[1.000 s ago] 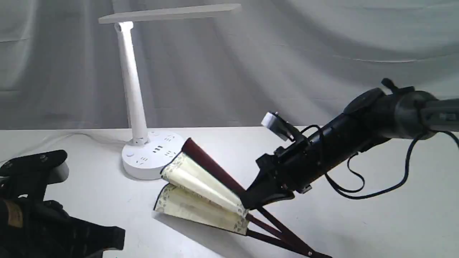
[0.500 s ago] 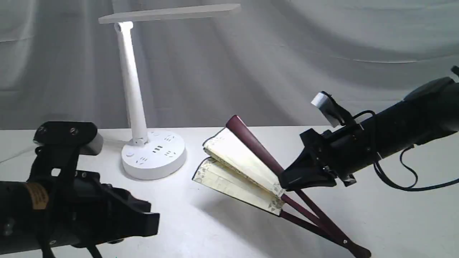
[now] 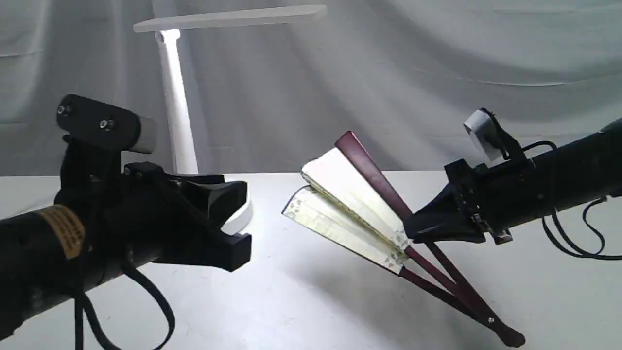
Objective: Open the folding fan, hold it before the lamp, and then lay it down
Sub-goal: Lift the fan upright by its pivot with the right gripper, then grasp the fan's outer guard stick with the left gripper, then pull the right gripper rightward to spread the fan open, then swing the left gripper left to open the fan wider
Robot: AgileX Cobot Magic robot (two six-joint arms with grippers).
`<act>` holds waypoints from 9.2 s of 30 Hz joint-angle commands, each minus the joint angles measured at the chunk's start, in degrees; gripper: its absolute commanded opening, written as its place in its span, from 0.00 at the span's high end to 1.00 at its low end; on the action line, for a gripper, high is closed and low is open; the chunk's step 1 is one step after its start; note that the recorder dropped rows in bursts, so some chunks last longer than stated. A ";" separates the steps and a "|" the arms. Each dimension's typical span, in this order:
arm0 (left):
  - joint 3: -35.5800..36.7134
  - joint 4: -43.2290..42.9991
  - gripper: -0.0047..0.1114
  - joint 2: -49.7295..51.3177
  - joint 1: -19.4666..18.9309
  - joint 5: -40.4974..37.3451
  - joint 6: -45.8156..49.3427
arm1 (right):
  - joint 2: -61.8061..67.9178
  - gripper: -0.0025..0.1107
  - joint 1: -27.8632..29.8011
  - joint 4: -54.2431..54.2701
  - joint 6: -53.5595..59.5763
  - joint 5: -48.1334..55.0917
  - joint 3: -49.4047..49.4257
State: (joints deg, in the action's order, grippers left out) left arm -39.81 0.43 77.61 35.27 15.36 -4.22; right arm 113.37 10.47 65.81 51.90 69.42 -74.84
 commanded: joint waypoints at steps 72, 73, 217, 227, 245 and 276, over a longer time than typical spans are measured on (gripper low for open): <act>-6.49 4.54 0.93 47.67 -0.02 54.60 -93.20 | -1.10 0.98 -5.31 16.63 8.98 0.54 13.86; -6.49 4.54 0.96 47.67 -0.02 54.60 -93.20 | -1.10 0.98 -5.31 16.63 8.98 0.54 13.86; -11.79 18.81 0.96 44.97 3.02 54.60 -91.22 | -0.97 0.98 39.78 30.33 9.29 -0.97 28.24; -11.79 21.16 0.96 44.97 3.02 54.60 -89.48 | -0.97 0.98 41.01 31.53 10.05 0.54 28.72; -10.80 23.50 0.96 42.02 3.02 54.60 -88.66 | -0.97 0.98 40.90 32.64 10.77 0.54 28.72; 8.49 31.73 0.96 25.77 -2.50 54.60 -88.27 | -3.48 0.98 21.24 34.13 10.44 0.54 28.72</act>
State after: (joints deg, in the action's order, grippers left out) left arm -31.90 24.30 105.79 34.71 64.33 -89.45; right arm 110.42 32.29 101.58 59.56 73.93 -45.95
